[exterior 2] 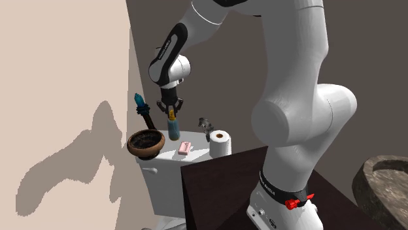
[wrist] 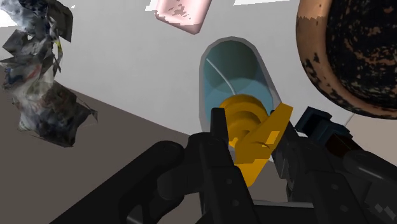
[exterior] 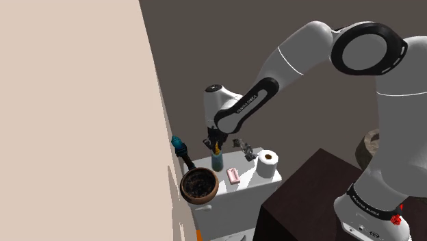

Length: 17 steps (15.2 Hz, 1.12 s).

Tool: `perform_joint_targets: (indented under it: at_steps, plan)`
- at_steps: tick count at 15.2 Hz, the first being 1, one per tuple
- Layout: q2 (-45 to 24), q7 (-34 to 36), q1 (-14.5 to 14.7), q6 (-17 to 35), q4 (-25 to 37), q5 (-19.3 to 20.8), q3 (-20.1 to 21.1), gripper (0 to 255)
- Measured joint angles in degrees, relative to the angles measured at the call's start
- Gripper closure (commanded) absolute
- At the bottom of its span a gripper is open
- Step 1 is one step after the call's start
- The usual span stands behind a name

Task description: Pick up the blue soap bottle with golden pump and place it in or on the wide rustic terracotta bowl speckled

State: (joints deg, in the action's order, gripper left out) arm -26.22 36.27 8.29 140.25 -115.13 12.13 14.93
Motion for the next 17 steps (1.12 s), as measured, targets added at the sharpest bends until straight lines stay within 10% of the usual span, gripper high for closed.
perform_joint_targets:
  at_steps: [17]
  plan:
    - [9.02,-2.91,-1.58,-10.41,1.79,-4.09,2.12,255]
